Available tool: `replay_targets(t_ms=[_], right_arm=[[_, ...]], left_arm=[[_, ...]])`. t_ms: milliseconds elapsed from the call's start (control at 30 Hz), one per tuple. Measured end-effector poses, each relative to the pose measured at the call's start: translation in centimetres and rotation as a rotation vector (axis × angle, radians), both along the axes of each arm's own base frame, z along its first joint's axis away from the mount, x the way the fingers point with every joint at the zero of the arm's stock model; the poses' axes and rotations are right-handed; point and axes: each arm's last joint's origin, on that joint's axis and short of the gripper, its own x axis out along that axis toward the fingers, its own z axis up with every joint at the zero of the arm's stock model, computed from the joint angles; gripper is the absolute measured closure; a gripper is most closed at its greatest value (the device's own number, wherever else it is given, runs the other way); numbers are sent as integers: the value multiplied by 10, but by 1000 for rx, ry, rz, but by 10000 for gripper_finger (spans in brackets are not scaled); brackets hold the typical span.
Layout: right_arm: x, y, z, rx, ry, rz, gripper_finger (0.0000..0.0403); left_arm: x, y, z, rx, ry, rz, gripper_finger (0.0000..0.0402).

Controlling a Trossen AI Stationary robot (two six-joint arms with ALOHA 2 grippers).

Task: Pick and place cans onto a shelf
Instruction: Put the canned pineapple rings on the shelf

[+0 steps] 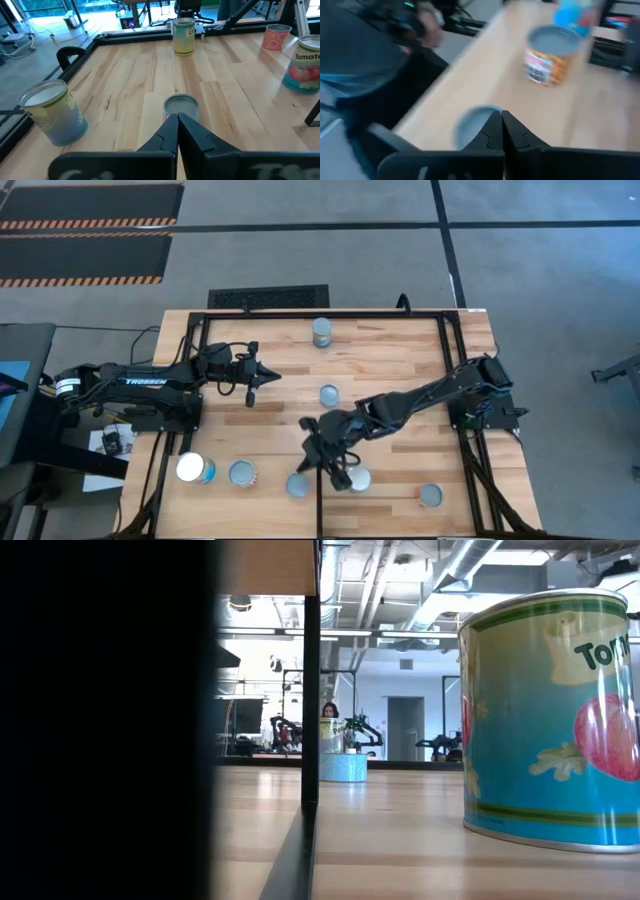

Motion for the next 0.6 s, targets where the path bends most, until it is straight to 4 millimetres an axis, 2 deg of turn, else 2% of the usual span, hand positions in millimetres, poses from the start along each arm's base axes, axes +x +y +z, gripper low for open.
replay_targets(t_ms=[100, 200, 367, 433, 500, 600], right_arm=[[-3, 9, 4, 12, -10, 20, 402], [-2, 10, 2, 22, 8, 7, 402], [10, 7, -15, 35, 31, 2, 402], [21, 9, -20, 61, 18, 9, 402], [20, 11, -25, 45, 89, 18, 401], [30, 17, -22, 45, 73, 32, 401]], left_arm=[[0, 0, -1, 2, 10, -1, 401], [0, 0, -1, 6, 13, -1, 401], [0, 0, -1, 12, 13, 3, 401], [-1, 0, -2, 17, 20, 1, 401], [-1, 0, -2, 18, 21, 0, 401], [-1, 0, -3, 16, 27, 0, 401]])
